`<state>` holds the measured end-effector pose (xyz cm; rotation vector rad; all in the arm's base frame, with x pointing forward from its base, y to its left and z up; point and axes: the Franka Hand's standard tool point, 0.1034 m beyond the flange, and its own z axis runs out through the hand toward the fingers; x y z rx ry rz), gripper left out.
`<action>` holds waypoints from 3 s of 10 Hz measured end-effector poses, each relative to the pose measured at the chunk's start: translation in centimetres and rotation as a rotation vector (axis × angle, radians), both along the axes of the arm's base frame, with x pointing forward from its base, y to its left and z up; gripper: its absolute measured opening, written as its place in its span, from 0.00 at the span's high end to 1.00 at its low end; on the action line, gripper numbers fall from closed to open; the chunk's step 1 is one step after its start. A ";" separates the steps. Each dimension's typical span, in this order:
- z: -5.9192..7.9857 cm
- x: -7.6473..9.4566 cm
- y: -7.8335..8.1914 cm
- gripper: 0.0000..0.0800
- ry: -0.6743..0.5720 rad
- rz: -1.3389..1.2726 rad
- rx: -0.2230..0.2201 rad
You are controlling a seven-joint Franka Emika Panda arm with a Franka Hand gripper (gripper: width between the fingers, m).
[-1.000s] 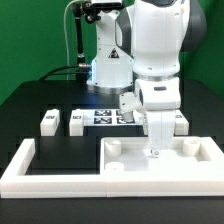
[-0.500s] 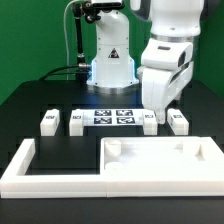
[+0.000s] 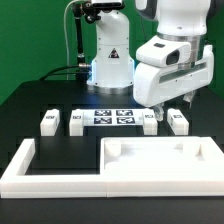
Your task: Assemble desk
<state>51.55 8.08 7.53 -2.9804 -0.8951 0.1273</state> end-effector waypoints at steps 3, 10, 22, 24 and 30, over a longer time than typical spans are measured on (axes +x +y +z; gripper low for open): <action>-2.4 -2.8 3.6 0.19 0.051 -0.414 -0.043; -1.7 -2.9 4.3 0.19 0.392 -0.424 -0.148; -5.8 -6.6 4.6 0.19 0.836 -0.388 -0.326; -7.1 -8.2 4.5 0.19 0.836 -0.385 -0.328; -7.2 -8.7 4.7 0.64 0.838 -0.380 -0.331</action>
Offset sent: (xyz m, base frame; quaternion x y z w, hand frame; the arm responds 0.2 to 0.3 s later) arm -0.0017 0.0212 -0.0317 0.0017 -0.0259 0.3556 0.9343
